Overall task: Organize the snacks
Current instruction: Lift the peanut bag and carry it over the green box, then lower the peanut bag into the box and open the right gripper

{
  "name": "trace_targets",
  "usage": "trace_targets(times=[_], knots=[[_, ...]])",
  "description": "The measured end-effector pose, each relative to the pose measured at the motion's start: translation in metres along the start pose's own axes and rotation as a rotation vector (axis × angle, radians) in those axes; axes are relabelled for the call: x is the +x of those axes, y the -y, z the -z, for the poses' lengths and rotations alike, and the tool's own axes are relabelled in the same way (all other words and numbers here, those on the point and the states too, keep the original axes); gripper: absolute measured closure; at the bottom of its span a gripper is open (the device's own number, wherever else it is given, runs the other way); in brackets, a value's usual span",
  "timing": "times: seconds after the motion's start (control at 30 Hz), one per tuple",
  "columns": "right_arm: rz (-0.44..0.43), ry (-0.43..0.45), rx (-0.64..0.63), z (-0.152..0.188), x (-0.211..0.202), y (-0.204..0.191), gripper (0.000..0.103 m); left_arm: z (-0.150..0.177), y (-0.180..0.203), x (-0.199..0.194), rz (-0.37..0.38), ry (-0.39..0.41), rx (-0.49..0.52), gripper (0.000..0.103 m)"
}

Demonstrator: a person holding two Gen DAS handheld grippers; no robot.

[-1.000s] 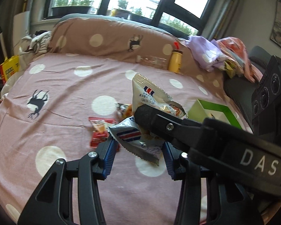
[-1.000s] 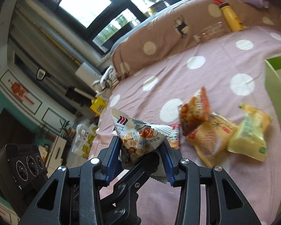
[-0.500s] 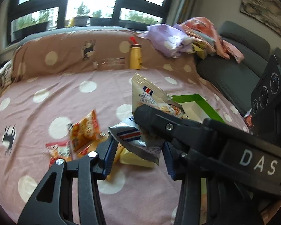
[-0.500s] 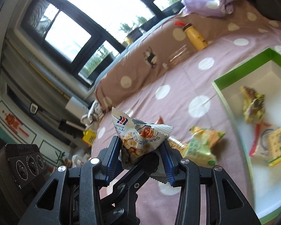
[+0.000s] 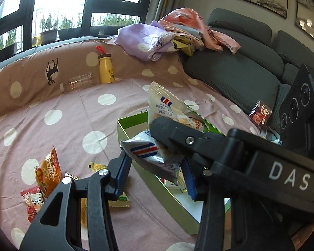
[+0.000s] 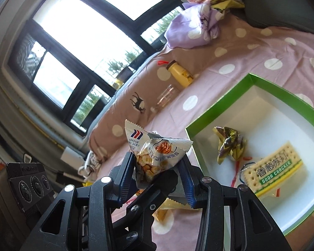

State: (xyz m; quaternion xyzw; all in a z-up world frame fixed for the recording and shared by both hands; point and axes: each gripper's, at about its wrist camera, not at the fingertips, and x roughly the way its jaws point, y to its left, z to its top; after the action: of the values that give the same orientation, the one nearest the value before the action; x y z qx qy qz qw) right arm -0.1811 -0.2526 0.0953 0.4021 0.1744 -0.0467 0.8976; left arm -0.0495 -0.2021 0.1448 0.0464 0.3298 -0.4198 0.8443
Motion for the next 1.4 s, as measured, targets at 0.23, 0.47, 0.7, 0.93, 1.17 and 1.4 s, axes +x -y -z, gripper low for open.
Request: trace_targets(times=[0.23,0.47,0.7,0.93,1.17,1.4], knots=[[0.049,-0.017,0.024,0.002,0.000,0.011,0.057,0.008,0.002,0.011,0.038,-0.034,-0.031,0.058],[0.109,-0.014,0.057,0.000,-0.003,0.022,0.057,0.012,0.008,0.023,0.077,-0.056,-0.048,0.058],[0.162,-0.032,0.087,-0.001,0.000,0.032,0.057,0.014,0.010,0.035,0.100,-0.094,-0.067,0.058],[0.210,-0.054,0.112,-0.001,0.004,0.040,0.057,0.018,0.012,0.044,0.117,-0.131,-0.083,0.058],[0.205,-0.062,0.134,-0.003,0.002,0.047,0.057,0.019,0.014,0.045,0.143,-0.137,-0.084,0.057],[0.223,-0.077,0.149,-0.003,0.005,0.053,0.057,0.022,0.012,0.050,0.161,-0.153,-0.102,0.057]])
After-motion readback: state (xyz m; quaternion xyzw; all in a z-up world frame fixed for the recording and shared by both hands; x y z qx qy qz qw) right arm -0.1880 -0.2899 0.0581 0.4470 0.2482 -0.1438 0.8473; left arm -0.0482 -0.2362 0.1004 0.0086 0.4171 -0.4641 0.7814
